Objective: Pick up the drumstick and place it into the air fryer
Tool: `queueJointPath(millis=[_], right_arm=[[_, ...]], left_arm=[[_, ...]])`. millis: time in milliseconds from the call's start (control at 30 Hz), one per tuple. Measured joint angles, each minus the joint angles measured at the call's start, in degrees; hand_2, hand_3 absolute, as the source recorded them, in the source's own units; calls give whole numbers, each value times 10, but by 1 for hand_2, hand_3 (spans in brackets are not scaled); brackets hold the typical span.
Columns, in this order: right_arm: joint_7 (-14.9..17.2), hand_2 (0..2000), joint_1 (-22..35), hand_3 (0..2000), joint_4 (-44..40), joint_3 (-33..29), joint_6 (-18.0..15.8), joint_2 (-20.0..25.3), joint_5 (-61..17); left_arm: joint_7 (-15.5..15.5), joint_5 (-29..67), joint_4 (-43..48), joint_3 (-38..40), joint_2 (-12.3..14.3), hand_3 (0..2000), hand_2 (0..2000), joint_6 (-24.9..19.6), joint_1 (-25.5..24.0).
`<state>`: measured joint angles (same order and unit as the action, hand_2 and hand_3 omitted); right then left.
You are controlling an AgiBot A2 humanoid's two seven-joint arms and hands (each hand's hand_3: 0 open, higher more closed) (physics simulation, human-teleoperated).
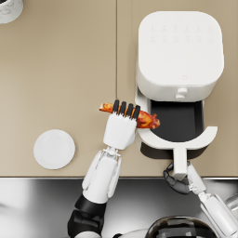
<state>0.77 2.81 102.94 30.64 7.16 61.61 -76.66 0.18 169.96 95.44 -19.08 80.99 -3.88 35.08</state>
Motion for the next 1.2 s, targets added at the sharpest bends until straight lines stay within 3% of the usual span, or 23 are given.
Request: queueJointPath(millis=[233,400,433,600,633,667,800,967,1100,1200], right_arm=[[-2,2000,-19,2000,32,19,-2,-43,0],[-4,2000,-19,2000,32,21,-29,-55,0],[-4,2000,-19,2000,32,20,-33,-56,0],[-5,2000,-18,2000,32,20,-37,-58,-1],[-5,2000,-18,2000,32,21,-37,-58,-1],[-5,2000,-18,2000,32,21,-37,-58,-1],[-5,2000,-18,2000,32,21,-38,-58,-1],[-5,2000,-15,2000,24,19,-42,-52,-1],[-5,2000,-5,2000,6,11,-51,-35,-1],[-5,2000,9,2000,-22,-2,-63,-8,-1]], left_arm=[[0,-150,-42,-58,36,2000,2000,0,36],[0,-201,-96,-94,66,2000,2000,1,67],[0,-205,-108,-155,40,2000,2000,0,103],[0,-211,-172,-174,61,2000,2000,-8,122],[0,-212,-180,-179,64,1673,639,-9,123],[0,-212,-181,-184,65,1347,0,1,121],[-1,-213,-167,-179,52,40,0,20,96],[-4,-213,-74,-116,-3,0,0,50,17],[-3,-213,31,-19,-63,0,0,49,-81],[-2,-213,99,62,-92,0,0,42,-148]])
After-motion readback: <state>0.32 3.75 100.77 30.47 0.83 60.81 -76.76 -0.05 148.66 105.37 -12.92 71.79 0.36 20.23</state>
